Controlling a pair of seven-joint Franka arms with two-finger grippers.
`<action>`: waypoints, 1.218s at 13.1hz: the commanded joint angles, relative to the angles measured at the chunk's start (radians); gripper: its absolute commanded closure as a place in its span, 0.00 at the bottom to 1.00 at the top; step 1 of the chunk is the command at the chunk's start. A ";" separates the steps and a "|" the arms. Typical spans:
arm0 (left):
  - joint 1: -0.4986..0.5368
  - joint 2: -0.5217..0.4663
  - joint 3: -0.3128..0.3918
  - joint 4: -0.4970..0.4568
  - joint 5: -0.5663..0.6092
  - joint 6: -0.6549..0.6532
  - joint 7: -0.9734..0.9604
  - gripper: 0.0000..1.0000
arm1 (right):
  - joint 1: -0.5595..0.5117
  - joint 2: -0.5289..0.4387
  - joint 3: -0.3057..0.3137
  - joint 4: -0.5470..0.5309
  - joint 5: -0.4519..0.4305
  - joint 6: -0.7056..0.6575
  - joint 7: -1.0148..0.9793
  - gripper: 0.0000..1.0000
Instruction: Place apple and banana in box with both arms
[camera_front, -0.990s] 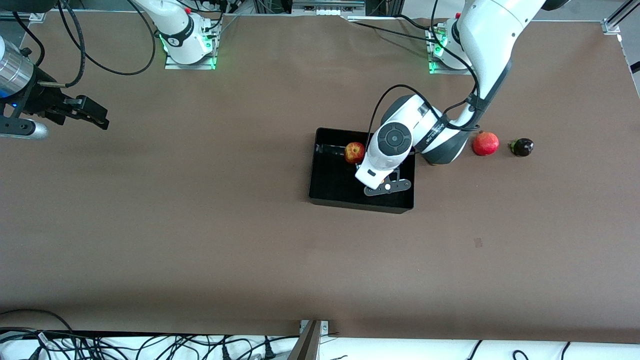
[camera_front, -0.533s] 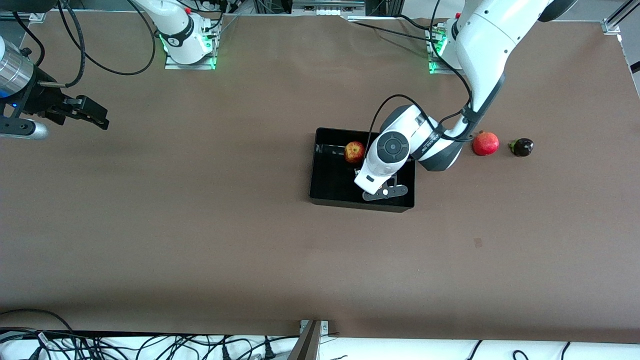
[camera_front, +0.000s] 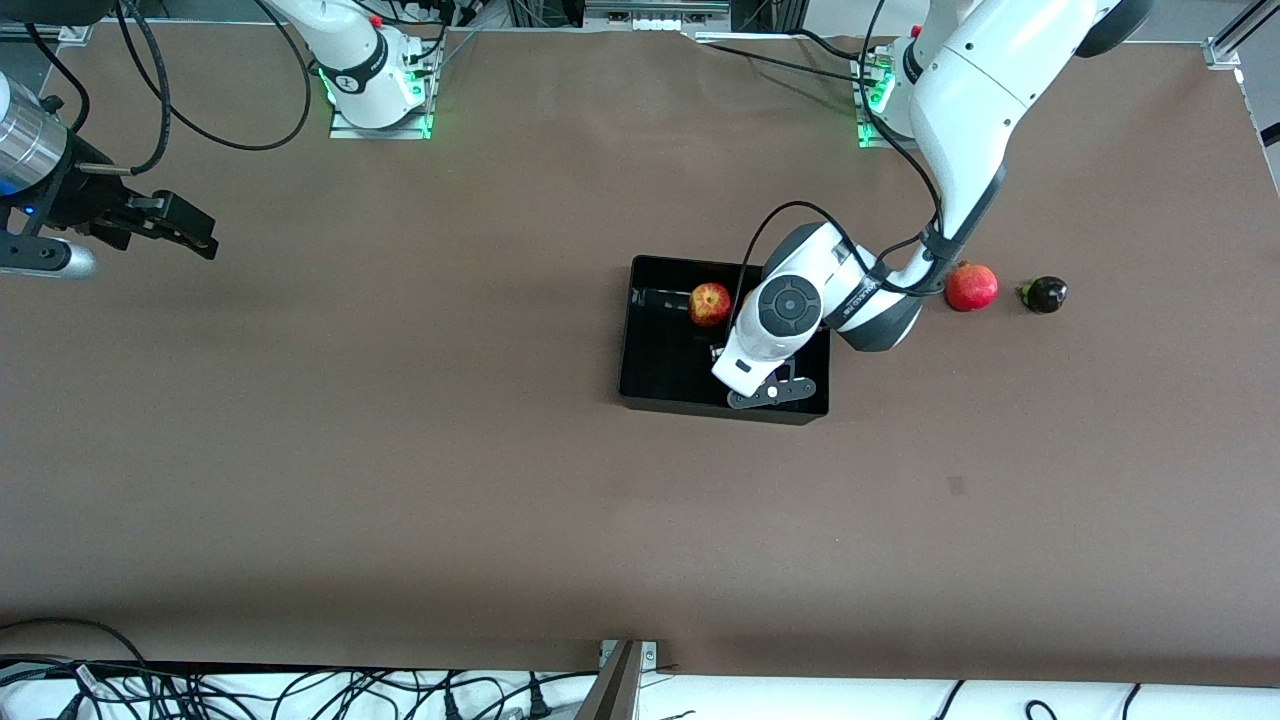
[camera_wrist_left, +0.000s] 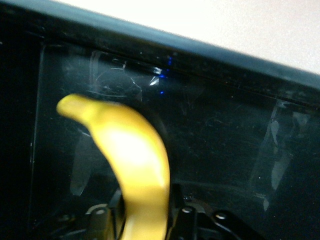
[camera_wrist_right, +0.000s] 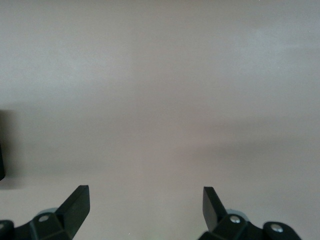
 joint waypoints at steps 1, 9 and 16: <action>0.012 -0.011 -0.007 0.000 0.025 0.000 0.001 0.07 | -0.012 0.005 0.011 0.021 -0.010 -0.019 0.001 0.00; 0.120 -0.408 -0.008 0.037 -0.080 -0.387 0.016 0.00 | -0.012 0.005 0.011 0.021 -0.010 -0.019 0.001 0.00; 0.299 -0.746 0.172 0.037 -0.226 -0.636 0.561 0.00 | -0.012 0.005 0.011 0.021 -0.010 -0.019 0.001 0.00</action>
